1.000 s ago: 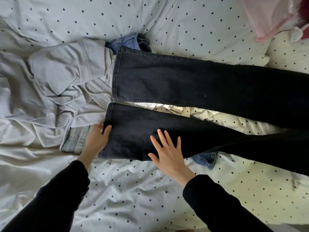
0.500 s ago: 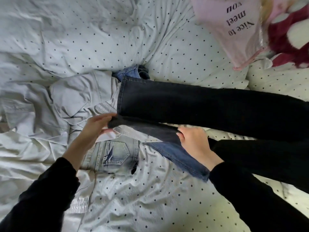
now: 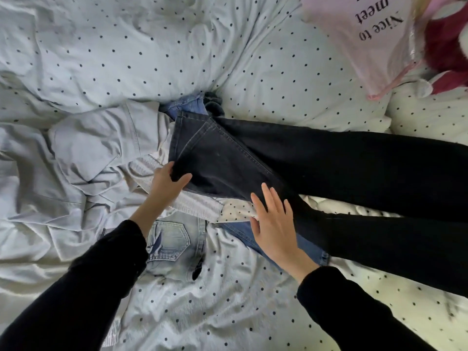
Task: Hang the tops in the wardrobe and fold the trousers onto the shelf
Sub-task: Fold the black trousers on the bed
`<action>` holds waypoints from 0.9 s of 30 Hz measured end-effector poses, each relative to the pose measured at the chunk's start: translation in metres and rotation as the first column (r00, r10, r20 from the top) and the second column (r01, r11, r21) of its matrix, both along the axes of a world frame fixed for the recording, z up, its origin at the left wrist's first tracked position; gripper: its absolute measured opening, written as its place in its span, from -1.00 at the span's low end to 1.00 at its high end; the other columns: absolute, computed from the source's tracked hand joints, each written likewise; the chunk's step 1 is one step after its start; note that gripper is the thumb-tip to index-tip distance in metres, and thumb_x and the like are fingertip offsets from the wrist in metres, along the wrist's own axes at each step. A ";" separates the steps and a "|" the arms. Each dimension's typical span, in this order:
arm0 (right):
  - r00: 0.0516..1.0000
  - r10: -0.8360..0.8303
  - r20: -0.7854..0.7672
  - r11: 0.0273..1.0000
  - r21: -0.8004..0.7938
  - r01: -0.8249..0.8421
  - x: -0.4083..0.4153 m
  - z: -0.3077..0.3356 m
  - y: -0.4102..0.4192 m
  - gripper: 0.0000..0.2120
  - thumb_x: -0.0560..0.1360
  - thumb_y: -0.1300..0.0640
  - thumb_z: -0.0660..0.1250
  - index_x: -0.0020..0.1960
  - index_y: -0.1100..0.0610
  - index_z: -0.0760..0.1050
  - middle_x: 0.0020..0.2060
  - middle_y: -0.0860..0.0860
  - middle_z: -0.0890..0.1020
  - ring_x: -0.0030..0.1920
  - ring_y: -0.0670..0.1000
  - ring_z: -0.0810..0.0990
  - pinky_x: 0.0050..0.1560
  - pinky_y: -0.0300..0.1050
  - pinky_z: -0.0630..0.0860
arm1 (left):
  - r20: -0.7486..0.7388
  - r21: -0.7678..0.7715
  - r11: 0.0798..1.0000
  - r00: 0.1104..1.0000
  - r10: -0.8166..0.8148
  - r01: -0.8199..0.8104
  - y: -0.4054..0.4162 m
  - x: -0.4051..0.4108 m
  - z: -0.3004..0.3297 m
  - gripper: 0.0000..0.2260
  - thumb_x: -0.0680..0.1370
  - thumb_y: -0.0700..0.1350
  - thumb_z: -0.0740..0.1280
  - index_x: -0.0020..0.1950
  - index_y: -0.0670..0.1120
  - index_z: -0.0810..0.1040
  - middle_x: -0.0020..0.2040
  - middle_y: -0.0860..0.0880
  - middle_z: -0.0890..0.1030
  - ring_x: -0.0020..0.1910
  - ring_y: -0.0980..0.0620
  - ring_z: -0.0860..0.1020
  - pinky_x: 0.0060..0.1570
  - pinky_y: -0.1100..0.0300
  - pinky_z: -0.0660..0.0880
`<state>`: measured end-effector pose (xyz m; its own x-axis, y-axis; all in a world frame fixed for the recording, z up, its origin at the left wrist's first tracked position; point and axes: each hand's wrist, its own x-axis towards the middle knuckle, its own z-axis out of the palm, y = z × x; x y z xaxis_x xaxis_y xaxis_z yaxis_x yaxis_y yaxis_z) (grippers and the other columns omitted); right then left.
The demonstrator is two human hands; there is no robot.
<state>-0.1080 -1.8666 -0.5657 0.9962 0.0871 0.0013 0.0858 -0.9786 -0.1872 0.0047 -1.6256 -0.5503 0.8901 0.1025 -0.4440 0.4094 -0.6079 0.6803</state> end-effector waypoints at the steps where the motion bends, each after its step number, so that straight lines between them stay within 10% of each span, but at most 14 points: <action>1: 1.000 -0.009 -0.025 0.999 0.031 0.010 -0.003 -0.002 0.006 -0.51 0.41 0.14 0.45 0.31 0.17 0.45 0.38 0.22 0.39 0.35 0.22 0.42 0.16 0.27 0.46 | 0.007 0.009 1.000 1.000 0.023 -0.023 -0.006 0.000 0.000 -0.65 0.51 -0.01 0.37 0.21 -0.18 0.50 0.04 -0.12 0.59 0.00 -0.09 0.56 -0.05 0.10 0.49; 6: 0.986 -0.007 -0.165 0.992 0.127 0.029 -0.009 -0.002 0.020 -0.45 0.48 0.14 0.38 0.42 0.15 0.31 0.44 0.21 0.29 0.39 0.22 0.36 0.16 0.27 0.48 | -0.102 0.074 0.996 0.993 0.054 -0.046 -0.015 -0.011 0.009 -0.72 0.53 0.05 0.34 -0.12 -0.18 0.49 -0.30 -0.05 0.51 -0.15 -0.10 0.51 -0.10 0.07 0.45; 12: 0.931 -0.066 -0.358 0.984 0.133 0.121 -0.016 0.007 0.013 -0.43 0.63 0.06 0.10 0.55 0.07 -0.08 0.54 0.10 -0.06 0.53 0.12 0.02 0.40 0.20 0.24 | -0.157 -0.006 1.000 0.988 0.014 -0.015 0.001 -0.037 0.021 -0.79 0.50 -0.08 0.39 -0.10 -0.23 0.53 -0.17 -0.18 0.55 -0.18 -0.06 0.49 -0.15 0.16 0.36; 17: 0.914 -0.232 -0.332 0.901 0.281 0.331 -0.014 0.019 0.002 -0.34 0.60 0.19 0.16 0.55 0.06 -0.15 0.53 0.12 -0.15 0.37 0.14 0.35 0.05 -0.10 0.55 | -0.092 -0.052 0.997 0.995 0.048 -0.053 0.007 -0.046 0.034 -0.82 0.56 -0.13 0.31 0.09 -0.18 0.43 -0.02 -0.15 0.55 -0.05 -0.10 0.52 -0.01 0.05 0.45; 27: 0.833 -0.445 -0.328 0.873 0.048 0.485 0.022 0.065 -0.026 -0.74 0.60 0.20 0.14 0.25 0.19 0.43 0.16 0.14 0.49 0.13 0.18 0.51 0.05 0.03 0.40 | 0.050 0.041 0.999 0.998 -0.024 0.022 0.018 -0.051 0.075 -0.71 0.59 -0.04 0.24 0.15 -0.25 0.51 -0.02 -0.16 0.59 0.00 -0.13 0.55 0.01 0.03 0.47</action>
<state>-0.0859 -1.8927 -0.5007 0.8727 -0.3680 -0.3210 -0.4532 -0.8552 -0.2515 -0.0466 -1.6074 -0.4751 0.9137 0.0987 -0.3943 0.3606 -0.6444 0.6743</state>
